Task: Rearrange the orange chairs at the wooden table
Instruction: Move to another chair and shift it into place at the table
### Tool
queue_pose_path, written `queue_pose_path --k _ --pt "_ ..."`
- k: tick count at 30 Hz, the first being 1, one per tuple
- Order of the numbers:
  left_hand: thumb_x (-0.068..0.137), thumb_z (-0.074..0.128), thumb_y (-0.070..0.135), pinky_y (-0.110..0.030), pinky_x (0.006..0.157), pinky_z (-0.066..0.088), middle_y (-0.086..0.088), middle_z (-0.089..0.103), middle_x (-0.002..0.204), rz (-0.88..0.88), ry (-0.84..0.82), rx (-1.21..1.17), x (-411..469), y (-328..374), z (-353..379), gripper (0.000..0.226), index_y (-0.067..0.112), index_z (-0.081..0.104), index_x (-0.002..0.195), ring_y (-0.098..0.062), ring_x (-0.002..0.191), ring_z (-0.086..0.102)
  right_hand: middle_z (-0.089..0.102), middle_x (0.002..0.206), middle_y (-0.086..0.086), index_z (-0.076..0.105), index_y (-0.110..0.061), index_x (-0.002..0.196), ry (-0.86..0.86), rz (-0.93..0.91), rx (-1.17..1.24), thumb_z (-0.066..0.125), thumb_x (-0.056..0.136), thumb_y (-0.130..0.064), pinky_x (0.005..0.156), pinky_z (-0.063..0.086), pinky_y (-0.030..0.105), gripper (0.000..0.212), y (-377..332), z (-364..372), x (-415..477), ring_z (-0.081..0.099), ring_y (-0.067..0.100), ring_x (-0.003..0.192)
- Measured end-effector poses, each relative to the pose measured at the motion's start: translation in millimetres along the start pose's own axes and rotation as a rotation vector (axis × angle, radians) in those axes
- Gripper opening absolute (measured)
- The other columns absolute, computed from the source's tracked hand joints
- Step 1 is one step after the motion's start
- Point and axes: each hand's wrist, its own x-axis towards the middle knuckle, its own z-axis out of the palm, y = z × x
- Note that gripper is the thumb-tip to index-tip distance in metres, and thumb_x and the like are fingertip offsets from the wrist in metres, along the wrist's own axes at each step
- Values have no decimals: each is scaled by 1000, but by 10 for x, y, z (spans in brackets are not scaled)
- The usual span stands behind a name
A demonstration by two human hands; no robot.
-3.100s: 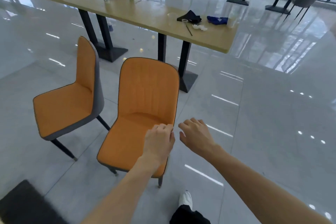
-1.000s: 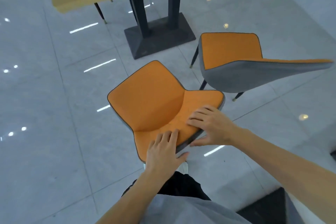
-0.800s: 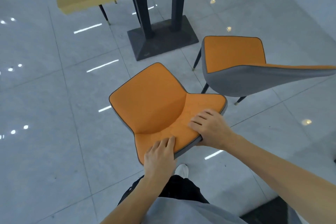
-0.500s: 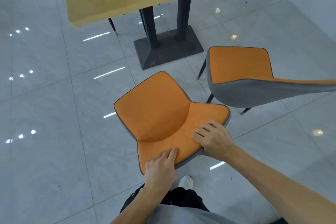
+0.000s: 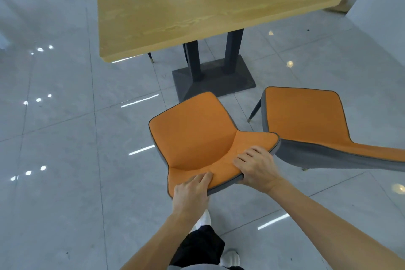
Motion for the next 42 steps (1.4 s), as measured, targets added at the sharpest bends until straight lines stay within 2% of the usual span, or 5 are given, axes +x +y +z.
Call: queue_pose_path --k 11,18,23,31,42 --pt "45 83 10 -25 32 45 5 68 66 9 11 16 1146 -272 -56 50 19 63 90 -16 48 60 65 64 -3 63 -16 66 -1 13 -4 75 62 -50 62 44 29 36 798 280 788 59 19 58" --pt "43 82 7 -20 33 32 7 63 58 -65 48 52 1805 -42 -23 46 18 68 85 -14 40 53 68 68 -3 65 -17 70 -6 -49 -9 72 64 -56 72 38 30 40 1528 422 1118 61 19 63" --pt "43 84 8 -21 34 39 7 68 65 -105 91 46 2237 -79 -28 47 18 69 86 -16 45 58 66 66 -3 64 -17 70 -8 -86 37 71 66 -59 67 43 31 43 1887 505 1469 58 18 61" --pt "47 85 7 -20 38 40 6 70 68 -49 179 61 2269 -246 12 43 16 70 86 -15 53 62 63 63 -3 64 -16 68 29 -132 92 67 68 -56 64 44 29 40 1889 684 1542 56 18 59" --pt "54 84 12 -29 40 48 4 71 75 -141 119 81 2270 -153 -61 50 24 60 97 -24 57 63 64 67 -1 64 -16 74 -213 -76 106 46 74 -58 69 45 33 45 1845 479 1569 58 21 62"
